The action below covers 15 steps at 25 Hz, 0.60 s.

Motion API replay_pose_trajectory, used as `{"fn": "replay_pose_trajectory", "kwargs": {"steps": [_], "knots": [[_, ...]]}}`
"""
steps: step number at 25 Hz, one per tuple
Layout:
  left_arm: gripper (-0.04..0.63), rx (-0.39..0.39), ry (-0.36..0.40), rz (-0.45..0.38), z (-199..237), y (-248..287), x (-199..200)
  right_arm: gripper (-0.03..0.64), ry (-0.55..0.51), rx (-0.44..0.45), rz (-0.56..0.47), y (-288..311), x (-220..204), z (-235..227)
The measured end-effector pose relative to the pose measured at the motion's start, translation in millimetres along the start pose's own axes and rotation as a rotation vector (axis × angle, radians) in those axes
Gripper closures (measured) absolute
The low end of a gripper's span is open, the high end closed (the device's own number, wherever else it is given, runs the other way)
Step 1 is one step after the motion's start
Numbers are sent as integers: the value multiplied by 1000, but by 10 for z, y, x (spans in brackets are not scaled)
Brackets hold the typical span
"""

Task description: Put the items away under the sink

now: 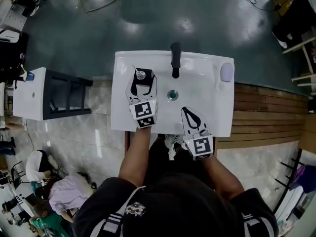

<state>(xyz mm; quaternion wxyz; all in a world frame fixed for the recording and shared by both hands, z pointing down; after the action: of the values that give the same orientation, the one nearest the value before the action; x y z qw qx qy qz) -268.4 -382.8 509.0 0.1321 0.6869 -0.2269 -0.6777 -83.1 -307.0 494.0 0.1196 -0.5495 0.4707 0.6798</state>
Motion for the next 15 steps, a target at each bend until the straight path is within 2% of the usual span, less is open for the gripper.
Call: {"fn": "replay_pose_trajectory", "kwargs": {"steps": [8, 11, 15], "knots": [[284, 14, -38, -47, -185, -619, -101, 591, -29, 27, -37, -309, 32, 87], [284, -9, -12, -63, -231, -855, -132, 591, 19, 23, -51, -383, -77, 167], [284, -34, 20, -66, -185, -1201, -250, 591, 25, 7, -46, -475, -204, 413]]}}
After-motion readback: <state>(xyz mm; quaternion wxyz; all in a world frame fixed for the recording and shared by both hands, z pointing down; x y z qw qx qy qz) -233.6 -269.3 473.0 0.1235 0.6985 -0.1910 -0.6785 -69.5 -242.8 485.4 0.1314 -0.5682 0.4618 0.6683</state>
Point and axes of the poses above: the fingertips, and each gripper's own axes: y forward along the fingers, z to its left, x out of its top, the point moved 1 cm from there along -y, backward along the fingers, and after that the axes turned 12 degrees about z, right-handed, at the moved point
